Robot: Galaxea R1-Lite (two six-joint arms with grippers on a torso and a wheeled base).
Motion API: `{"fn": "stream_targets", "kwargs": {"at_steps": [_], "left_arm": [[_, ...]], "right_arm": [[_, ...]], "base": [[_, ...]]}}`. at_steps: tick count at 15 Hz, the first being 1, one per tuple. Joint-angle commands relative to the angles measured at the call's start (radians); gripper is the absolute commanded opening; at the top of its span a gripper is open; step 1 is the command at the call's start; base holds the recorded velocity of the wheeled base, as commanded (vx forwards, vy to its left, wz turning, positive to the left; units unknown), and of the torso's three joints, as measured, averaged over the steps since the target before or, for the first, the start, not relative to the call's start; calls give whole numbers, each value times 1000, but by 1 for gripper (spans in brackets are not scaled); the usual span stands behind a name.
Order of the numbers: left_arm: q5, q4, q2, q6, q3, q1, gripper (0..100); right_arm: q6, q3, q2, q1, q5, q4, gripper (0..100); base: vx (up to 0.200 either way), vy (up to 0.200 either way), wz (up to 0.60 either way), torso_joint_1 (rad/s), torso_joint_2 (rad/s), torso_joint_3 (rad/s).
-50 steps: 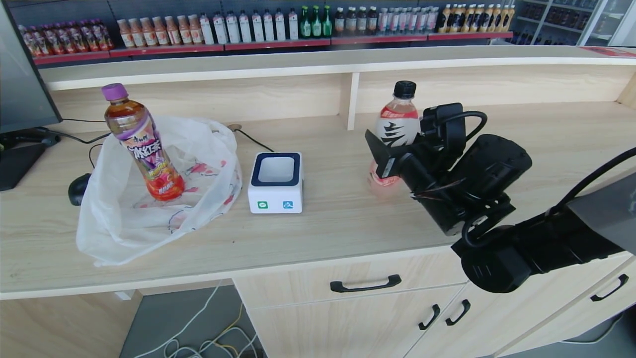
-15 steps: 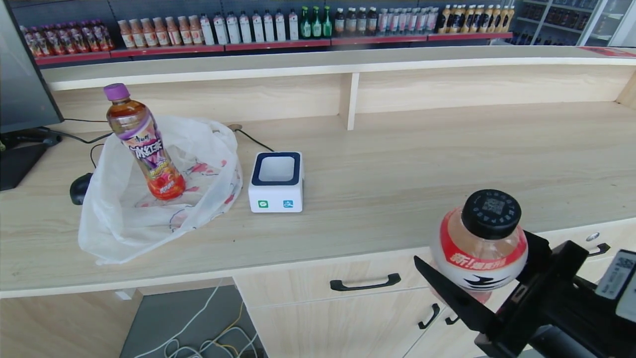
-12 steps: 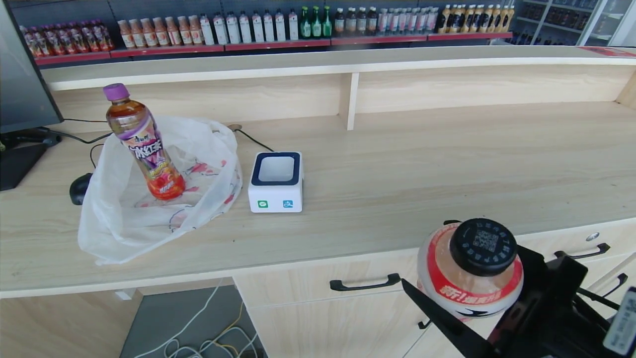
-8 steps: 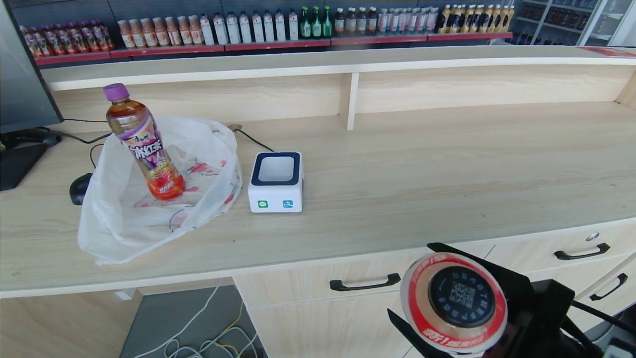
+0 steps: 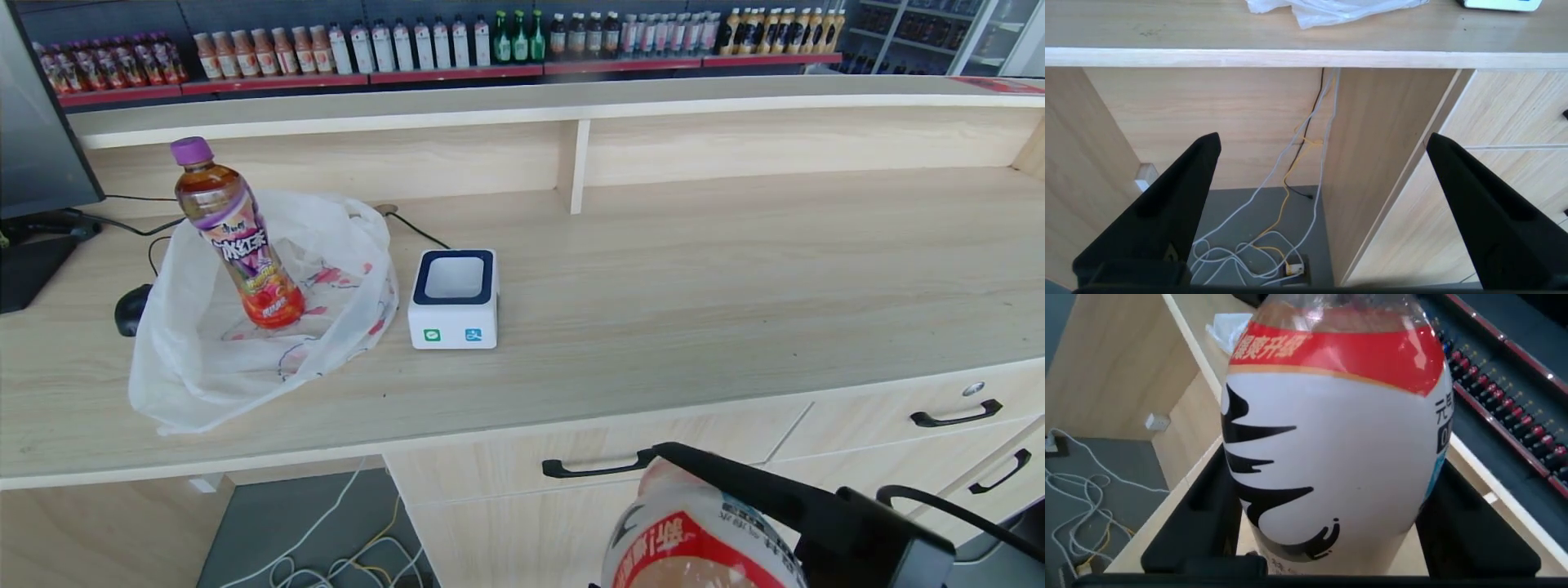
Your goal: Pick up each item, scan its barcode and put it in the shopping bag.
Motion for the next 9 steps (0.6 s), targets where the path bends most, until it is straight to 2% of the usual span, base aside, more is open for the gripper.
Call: {"fn": "stream_targets", "kwargs": {"at_steps": [1, 3, 7, 9], "left_arm": [[0, 0, 0, 0, 0, 0, 100], [0, 1, 1, 1, 0, 0, 100], [0, 0, 1, 0, 0, 0, 100], [0, 0, 1, 1, 0, 0, 100]], "right_arm": [[-25, -31, 3, 64, 25, 0, 0], [-26, -4, 8, 126, 22, 0, 0], [-82, 10, 22, 128, 23, 0, 0], [-191, 25, 32, 128, 23, 0, 0]], "base": [[0, 0, 0, 0, 0, 0], [0, 0, 0, 0, 0, 0], [0, 0, 0, 0, 0, 0], [0, 0, 0, 0, 0, 0]]}}
